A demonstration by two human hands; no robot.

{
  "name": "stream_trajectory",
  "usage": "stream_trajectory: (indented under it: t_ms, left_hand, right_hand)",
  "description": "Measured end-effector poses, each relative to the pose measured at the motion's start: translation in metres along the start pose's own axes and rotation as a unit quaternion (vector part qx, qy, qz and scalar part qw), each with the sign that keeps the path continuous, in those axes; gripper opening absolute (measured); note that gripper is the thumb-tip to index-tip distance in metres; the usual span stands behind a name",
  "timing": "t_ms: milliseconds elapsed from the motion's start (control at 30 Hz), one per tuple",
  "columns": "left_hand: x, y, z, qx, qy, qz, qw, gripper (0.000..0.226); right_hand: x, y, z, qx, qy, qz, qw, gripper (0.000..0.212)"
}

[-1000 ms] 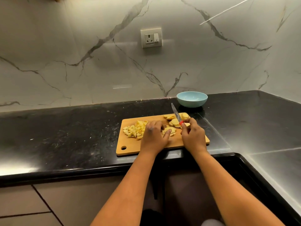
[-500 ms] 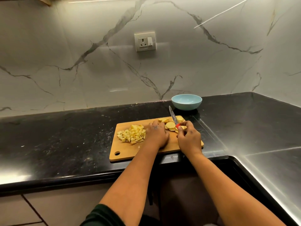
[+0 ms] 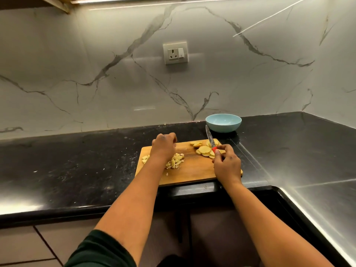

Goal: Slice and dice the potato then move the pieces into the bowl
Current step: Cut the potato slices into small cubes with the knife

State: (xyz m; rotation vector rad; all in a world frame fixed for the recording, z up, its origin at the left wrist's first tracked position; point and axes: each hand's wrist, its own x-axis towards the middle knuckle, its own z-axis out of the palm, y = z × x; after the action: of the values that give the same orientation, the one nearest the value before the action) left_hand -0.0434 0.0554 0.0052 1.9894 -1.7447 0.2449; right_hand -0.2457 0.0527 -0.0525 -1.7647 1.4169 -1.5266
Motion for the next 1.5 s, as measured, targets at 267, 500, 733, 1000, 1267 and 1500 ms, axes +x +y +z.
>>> stream_trajectory:
  t_ms: [267, 500, 733, 1000, 1267, 1500]
  left_hand:
    - [0.013, 0.047, 0.017, 0.024, -0.11, 0.089, 0.99, 0.038]
    - [0.03, 0.073, 0.029, 0.06, -0.198, 0.08, 0.975, 0.052]
    - [0.029, 0.078, 0.026, 0.002, -0.162, 0.088, 0.983, 0.034]
    - [-0.006, 0.053, 0.002, -0.249, -0.147, -0.125, 0.949, 0.011]
    - [-0.033, 0.048, 0.0, -0.12, -0.113, -0.088, 0.982, 0.013]
    - [-0.062, 0.041, 0.01, -0.037, -0.087, 0.039, 0.995, 0.03]
  right_hand:
    - [0.004, 0.006, -0.002, 0.066, 0.027, 0.041, 0.997, 0.007]
    - [0.004, 0.008, 0.0, 0.064, 0.021, 0.036, 0.997, 0.012]
    - [0.004, 0.006, -0.001, 0.061, 0.015, 0.032, 0.997, 0.01]
    - [0.001, -0.001, -0.003, 0.044, 0.008, 0.029, 0.999, 0.011]
    - [-0.01, -0.013, -0.013, -0.017, -0.016, 0.015, 1.0, 0.022]
    - [-0.025, -0.036, -0.031, -0.079, -0.123, 0.053, 0.988, 0.014]
